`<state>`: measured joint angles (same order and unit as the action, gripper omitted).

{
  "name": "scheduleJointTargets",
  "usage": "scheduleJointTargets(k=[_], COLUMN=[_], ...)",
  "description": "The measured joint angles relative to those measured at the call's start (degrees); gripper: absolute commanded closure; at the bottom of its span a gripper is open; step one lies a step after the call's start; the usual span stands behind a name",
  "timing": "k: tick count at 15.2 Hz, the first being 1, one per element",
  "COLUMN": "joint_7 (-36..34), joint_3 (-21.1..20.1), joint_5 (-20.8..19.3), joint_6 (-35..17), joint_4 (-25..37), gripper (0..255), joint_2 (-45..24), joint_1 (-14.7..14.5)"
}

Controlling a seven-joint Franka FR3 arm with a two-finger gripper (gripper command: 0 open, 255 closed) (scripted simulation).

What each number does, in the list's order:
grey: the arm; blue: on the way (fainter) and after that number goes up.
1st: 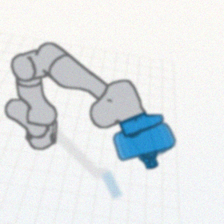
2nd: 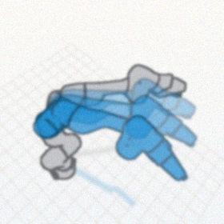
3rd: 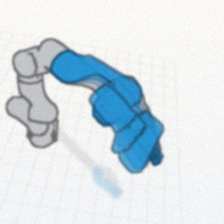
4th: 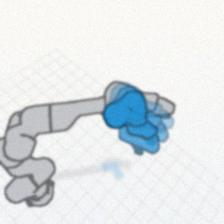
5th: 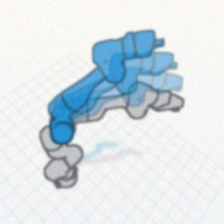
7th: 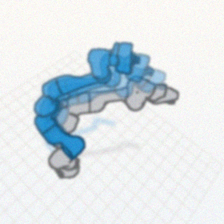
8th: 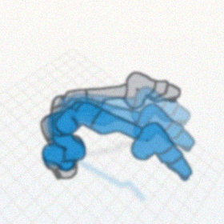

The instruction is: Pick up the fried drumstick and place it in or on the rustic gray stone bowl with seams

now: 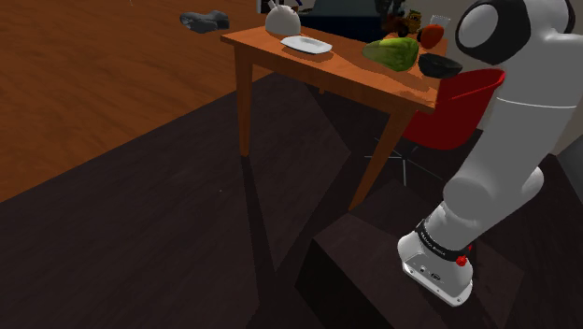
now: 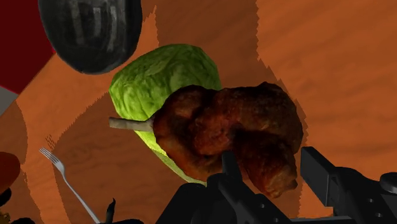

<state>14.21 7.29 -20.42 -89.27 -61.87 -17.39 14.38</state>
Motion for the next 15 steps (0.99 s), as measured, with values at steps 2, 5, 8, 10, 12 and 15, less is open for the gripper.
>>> scheduleJointTargets(k=[2, 5, 8, 10, 12, 15], joint_7=[2.12, 4.92, 8.35, 10.62, 13.19, 16.58], joint_3=[0.78, 1.90, 3.25, 4.11, 5.10, 6.46], joint_5=[0.52, 1.14, 1.99, 2.69, 3.53, 4.57], joint_6=[-1.74, -4.38, -6.52, -7.24, -8.43, -10.54], joint_4=[-2.31, -6.07, -8.79, -8.90, -9.41, -11.43], gripper=[255, 255, 255, 255, 255, 255], joint_2=[1.49, 3.82, 5.74, 5.94, 6.15, 7.19], joint_1=[1.86, 4.26, 6.84, 8.41, 10.26, 12.71])
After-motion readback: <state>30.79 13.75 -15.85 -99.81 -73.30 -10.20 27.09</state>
